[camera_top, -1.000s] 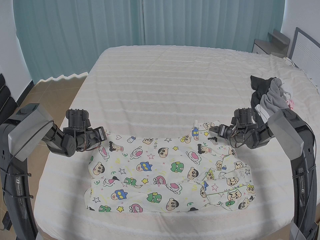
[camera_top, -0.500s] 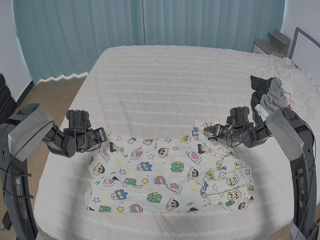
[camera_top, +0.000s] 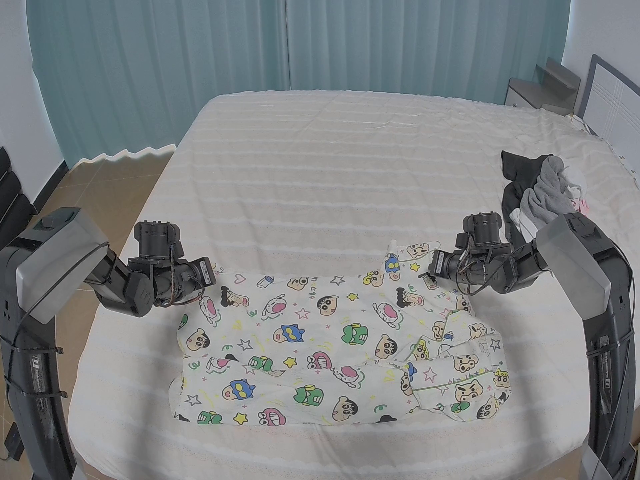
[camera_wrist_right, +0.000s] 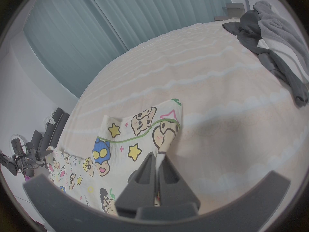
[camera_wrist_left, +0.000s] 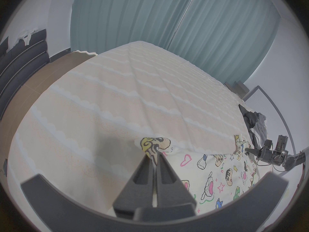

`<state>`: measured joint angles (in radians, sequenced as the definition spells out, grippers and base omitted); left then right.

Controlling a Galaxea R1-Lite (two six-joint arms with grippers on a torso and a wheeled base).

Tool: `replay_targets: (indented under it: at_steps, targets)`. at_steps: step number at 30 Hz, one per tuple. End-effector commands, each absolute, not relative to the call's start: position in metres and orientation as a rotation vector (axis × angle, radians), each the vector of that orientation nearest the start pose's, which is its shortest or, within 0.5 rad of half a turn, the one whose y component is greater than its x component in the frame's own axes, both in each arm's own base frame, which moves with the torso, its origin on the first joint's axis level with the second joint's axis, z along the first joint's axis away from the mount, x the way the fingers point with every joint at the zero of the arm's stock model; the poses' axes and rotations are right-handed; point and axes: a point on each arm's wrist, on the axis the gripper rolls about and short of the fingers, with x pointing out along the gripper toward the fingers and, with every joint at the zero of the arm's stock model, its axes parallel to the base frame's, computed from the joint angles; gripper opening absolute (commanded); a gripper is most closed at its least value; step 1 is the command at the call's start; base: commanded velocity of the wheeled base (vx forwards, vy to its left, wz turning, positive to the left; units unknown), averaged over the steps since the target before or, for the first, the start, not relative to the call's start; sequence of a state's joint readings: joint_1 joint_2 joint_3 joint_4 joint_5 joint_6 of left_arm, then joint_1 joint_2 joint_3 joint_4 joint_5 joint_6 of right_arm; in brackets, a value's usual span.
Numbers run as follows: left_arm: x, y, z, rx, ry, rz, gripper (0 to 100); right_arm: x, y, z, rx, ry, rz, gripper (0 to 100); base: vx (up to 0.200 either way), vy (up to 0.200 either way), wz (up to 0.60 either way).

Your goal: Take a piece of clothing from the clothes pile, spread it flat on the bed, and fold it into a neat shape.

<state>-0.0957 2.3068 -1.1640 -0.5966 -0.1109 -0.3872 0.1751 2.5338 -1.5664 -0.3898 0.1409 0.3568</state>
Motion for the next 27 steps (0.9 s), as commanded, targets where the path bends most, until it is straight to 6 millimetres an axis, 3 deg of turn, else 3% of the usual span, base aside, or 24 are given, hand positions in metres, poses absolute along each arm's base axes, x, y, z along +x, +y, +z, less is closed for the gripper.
replay_targets:
  at_steps: [1, 6, 27]
  targets:
    - [0.427, -0.044, 0.043, -0.379, 0.578, -0.094, 0, 0.485, 0.087, 0.021, 0.334, 0.609, 0.197, 0, 0.0, 0.0, 0.0]
    - [0.421, -0.043, 0.058, -0.379, 0.552, -0.098, 0, 0.486, 0.083, 0.04, 0.349, 0.557, 0.183, 0, 0.0, 0.0, 0.0]
    - [0.429, -0.043, 0.065, -0.364, 0.499, -0.042, 0, 0.494, 0.071, 0.054, 0.394, 0.426, 0.174, 0, 0.0, 0.0, 0.0]
